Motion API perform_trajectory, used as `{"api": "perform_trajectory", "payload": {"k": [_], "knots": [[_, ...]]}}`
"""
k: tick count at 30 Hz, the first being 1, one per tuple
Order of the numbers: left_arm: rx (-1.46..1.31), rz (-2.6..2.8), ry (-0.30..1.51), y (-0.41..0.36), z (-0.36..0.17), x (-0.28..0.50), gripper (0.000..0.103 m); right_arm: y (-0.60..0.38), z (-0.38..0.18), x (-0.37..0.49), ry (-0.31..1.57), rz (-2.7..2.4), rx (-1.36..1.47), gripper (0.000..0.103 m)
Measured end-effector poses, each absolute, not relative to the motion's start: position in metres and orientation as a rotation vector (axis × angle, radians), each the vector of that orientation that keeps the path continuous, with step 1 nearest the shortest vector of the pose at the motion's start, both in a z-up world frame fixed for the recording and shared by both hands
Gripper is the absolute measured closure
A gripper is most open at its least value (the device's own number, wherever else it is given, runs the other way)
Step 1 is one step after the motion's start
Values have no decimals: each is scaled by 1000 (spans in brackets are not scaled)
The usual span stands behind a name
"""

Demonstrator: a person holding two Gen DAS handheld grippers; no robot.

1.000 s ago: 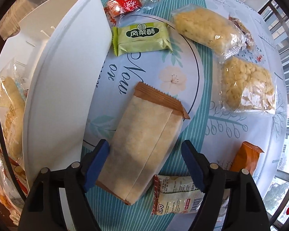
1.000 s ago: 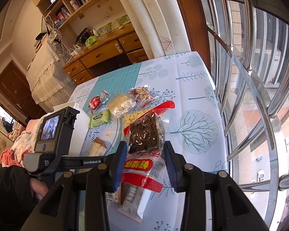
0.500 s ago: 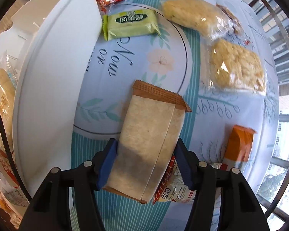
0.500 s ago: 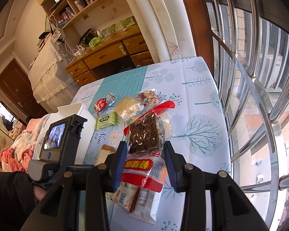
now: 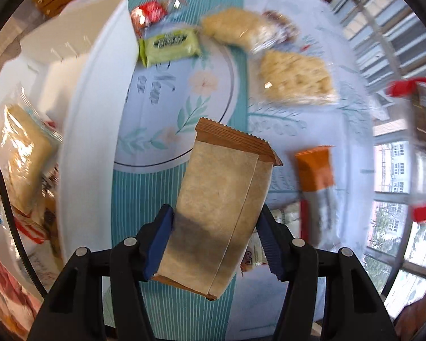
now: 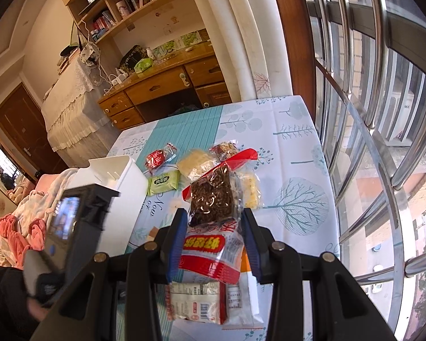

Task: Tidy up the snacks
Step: 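Lift both snacks into the white tray and open both grippers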

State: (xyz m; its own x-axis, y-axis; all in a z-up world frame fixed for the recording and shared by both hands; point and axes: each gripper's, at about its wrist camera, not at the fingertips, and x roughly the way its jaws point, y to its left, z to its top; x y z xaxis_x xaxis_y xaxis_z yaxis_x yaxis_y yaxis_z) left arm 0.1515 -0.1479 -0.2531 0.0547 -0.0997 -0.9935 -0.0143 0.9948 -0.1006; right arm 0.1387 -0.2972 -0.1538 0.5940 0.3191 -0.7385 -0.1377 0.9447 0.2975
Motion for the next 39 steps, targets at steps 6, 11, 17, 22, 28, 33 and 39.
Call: {"api": "perform_trajectory", "payload": {"k": [6,11,17,22,28,33,39], "knots": [[-61,-169,1377,-141,-198,137,45,-282,-140,137,868,258,210,64],[-49,-254,1216,-129,-155,139,45,-264,-124,133,837,252,212,64],[-96,-293,1088,-93,-116,137,45,-235,-101,127,792,269,217,64],[-143,-313,1007,-57,-96,132,45,-207,-86,126,754,292,225,63],[-186,-318,929,-5,-84,129,45,-171,-72,127,718,316,215,63],[-208,-313,865,37,-74,124,45,-138,-69,129,704,342,216,63],[-238,-276,851,90,-74,127,45,-100,-70,133,698,365,230,63]]}}
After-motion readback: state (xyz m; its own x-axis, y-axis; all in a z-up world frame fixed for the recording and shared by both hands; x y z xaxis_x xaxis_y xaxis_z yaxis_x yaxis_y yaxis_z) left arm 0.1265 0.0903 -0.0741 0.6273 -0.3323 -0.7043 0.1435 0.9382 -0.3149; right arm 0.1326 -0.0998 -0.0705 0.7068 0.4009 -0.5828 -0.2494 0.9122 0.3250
